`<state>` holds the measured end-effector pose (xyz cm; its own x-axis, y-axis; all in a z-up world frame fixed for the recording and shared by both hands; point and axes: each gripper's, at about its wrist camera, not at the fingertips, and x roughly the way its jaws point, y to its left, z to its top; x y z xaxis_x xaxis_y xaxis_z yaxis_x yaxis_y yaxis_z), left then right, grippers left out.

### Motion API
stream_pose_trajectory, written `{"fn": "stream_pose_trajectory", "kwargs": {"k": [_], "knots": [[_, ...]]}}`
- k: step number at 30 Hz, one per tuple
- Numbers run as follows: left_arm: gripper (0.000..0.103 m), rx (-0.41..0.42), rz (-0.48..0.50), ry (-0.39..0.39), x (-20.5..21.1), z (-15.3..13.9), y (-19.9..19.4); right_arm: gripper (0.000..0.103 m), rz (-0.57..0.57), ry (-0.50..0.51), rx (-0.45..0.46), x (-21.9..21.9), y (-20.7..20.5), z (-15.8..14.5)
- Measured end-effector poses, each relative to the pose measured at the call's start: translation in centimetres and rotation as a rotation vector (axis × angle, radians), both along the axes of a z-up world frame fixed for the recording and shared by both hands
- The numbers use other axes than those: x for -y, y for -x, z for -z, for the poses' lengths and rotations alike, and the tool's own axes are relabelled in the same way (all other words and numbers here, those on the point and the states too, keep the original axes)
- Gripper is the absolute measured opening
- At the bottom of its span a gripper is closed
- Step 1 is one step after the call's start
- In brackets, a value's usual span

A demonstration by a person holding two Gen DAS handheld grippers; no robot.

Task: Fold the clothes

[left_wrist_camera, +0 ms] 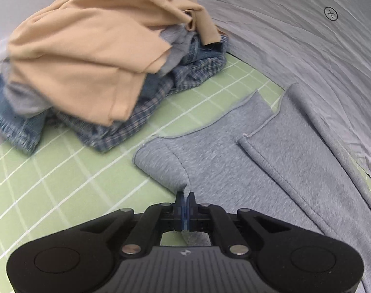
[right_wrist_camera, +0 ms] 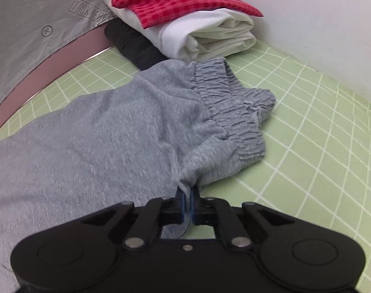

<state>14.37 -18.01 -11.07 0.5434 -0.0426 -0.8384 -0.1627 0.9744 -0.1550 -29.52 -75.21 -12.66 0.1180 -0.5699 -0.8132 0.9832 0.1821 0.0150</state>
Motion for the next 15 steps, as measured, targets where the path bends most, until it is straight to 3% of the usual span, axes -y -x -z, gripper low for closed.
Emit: {"fn": "stream_pose_trajectory", "kwargs": {"k": [10, 15], "knots": [[0.003, -0.057, -0.013, 0.020, -7.8, -0.3, 17.7, 0.005, -0.017, 0.025, -0.063, 1.2, 9.5, 0.3], [0.006, -0.053, 0.005, 0.028, -8.7, -0.3, 19.8, 0.010, -0.068, 0.029, -0.087, 0.7, 9.7, 0.3]]}}
